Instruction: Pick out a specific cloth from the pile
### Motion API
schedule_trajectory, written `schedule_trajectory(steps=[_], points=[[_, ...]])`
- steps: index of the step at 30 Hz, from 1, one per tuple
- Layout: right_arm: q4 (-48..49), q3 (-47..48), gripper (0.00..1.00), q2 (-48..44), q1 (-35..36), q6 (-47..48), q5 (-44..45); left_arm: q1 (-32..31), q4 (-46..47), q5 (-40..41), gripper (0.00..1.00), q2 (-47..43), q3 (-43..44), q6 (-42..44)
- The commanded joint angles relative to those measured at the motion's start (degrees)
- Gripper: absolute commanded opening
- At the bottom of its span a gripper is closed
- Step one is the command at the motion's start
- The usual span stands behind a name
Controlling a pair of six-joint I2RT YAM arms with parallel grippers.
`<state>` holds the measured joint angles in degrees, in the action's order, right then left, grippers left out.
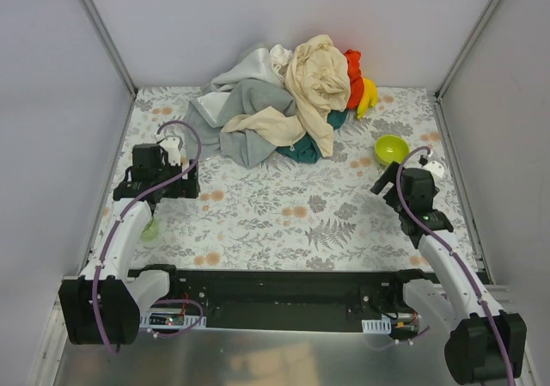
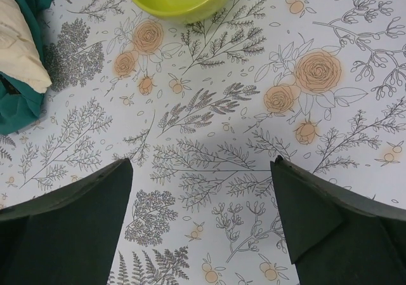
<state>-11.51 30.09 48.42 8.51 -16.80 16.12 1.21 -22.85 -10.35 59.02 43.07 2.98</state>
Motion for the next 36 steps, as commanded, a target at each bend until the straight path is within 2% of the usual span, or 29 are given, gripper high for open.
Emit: schedule_trajectory(steps=[1, 8, 13, 17, 24, 33, 36], points=[[1.75, 1.11, 0.99, -0.96, -0.78, -1.39, 0.32, 0.28, 1.06, -0.90, 0.99, -0.14, 0.26, -0.26], [1.31, 6.55, 1.00, -0.96, -1.66, -3.33, -3.54, 0.19, -1.23, -5.73, 0.99, -0.23, 1.05, 3.69], [7.45, 14.54, 0.99, 4.99, -3.41, -2.54, -10.65, 0.28, -4.91, -5.30, 0.99, -0.05, 5.61, 7.91], [8.17, 28.68, 0.97, 18.51, -5.17, -4.20, -15.50, 0.11, -8.96, -4.51, 0.99, 1.53, 10.27, 10.28], [18.09, 50.92, 0.80, 44.08, -6.31, -8.68, -21.65, 0.11, -12.39, -4.68, 0.99, 7.59, 17.65, 11.08], [23.63, 90.54, 0.69, 81.97, -8.25, -34.33, -31.93, 0.11, -13.45, -7.31, 0.99, 12.52, 19.25, 9.32], [20.84, 101.89, 0.67, 90.77, -7.64, -39.09, -32.56, 0.02, -13.45, -7.41, 0.99, 13.40, 18.89, 9.23]])
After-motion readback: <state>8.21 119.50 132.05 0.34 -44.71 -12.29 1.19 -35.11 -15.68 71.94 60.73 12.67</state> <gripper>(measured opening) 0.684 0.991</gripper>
